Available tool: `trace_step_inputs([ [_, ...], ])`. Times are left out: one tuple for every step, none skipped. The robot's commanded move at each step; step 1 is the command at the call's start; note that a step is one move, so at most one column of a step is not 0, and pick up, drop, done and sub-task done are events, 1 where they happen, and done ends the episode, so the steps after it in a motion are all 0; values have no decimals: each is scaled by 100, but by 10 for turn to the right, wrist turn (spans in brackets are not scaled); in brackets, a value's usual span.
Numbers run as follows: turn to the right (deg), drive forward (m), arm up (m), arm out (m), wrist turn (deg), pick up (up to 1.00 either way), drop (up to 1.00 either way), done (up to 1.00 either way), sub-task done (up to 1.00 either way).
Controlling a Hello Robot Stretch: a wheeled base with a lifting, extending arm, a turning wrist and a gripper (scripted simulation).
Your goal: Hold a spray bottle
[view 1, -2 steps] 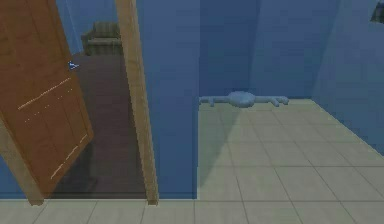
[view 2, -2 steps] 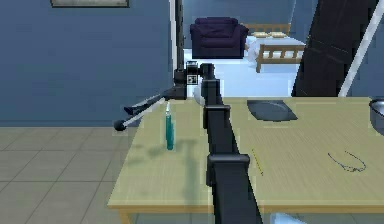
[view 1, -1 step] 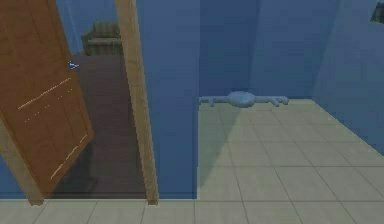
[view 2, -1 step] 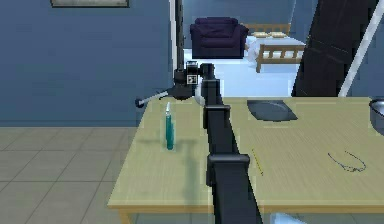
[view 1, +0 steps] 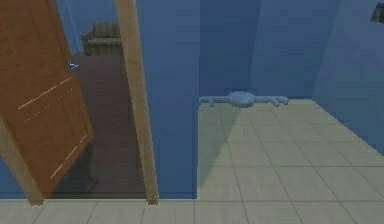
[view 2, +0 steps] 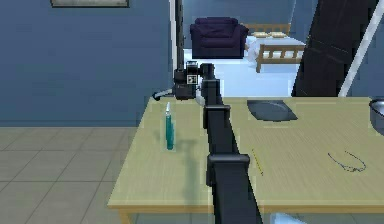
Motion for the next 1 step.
trace_step_inputs([
  [0,0,-30,0,0,0,0,0,0],
])
